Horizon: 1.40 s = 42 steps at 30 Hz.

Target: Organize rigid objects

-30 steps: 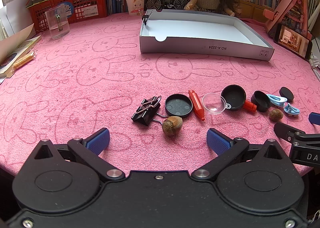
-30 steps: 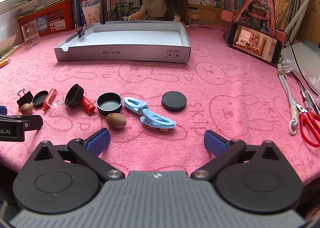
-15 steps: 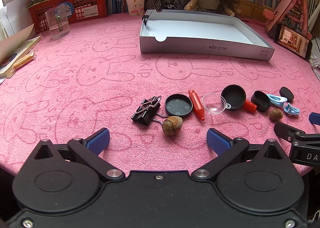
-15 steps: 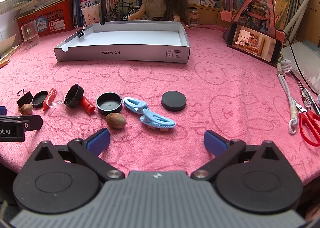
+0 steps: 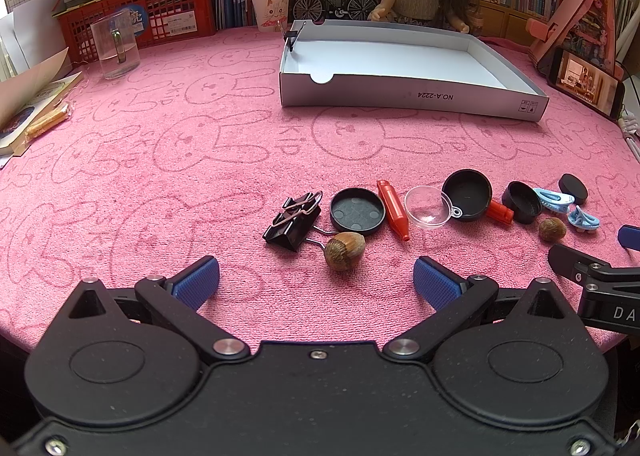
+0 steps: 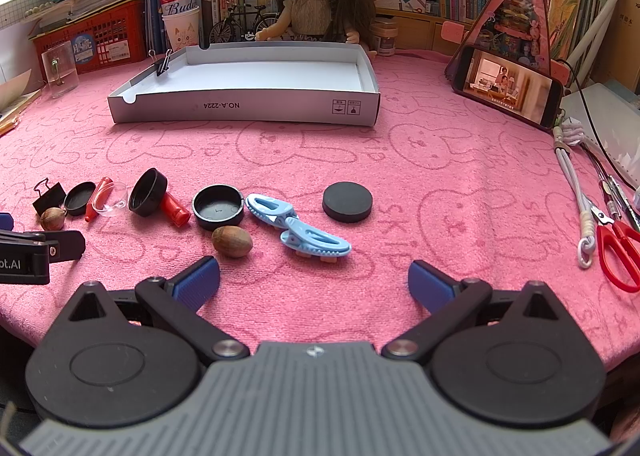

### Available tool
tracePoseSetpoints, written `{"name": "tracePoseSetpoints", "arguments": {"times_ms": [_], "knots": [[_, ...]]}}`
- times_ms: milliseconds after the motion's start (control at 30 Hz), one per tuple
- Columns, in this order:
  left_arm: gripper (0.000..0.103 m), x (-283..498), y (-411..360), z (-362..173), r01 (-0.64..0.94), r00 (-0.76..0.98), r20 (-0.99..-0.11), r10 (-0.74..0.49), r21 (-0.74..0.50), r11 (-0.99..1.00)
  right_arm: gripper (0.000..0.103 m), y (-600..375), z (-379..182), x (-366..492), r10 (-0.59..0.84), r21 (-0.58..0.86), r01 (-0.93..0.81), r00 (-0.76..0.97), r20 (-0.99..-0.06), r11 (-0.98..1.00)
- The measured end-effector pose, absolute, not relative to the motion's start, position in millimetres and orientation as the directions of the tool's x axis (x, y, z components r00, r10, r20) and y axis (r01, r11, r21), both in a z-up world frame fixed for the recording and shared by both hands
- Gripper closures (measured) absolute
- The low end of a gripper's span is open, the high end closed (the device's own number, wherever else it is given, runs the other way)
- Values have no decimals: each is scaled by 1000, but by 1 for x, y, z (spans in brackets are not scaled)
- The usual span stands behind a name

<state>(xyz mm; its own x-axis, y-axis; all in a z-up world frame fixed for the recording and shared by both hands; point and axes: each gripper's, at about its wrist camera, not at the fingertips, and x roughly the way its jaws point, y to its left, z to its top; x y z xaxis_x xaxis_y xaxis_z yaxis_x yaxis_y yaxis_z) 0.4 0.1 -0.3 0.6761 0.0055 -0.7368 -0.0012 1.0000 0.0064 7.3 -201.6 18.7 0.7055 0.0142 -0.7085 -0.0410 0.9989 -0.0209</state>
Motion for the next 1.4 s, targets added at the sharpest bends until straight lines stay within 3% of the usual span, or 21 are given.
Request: {"name": "tracePoseSetpoints", "arguments": {"times_ms": [767, 1033, 1167, 1233, 1400], "knots": [[1, -9, 7, -1, 25, 717, -697, -19, -2, 1000, 0, -208, 18, 5, 51, -3, -73, 721, -691, 997], [39, -22, 23, 12, -7, 734, -676, -72, -113, 994, 0, -220, 30, -1, 78, 60, -52, 765, -639, 997], [48, -29, 16, 17, 41, 751, -652, -103, -110, 993, 7, -223, 32, -2, 59, 71, -18, 770, -635, 997], [60, -29, 11, 17, 52, 747, -655, -111, -108, 993, 11, -224, 32, -1, 50, 79, 1, 769, -637, 997], [66, -25, 5, 16, 54, 739, -664, -114, -111, 992, 26, -224, 32, -2, 39, 97, 30, 768, -640, 995]]}}
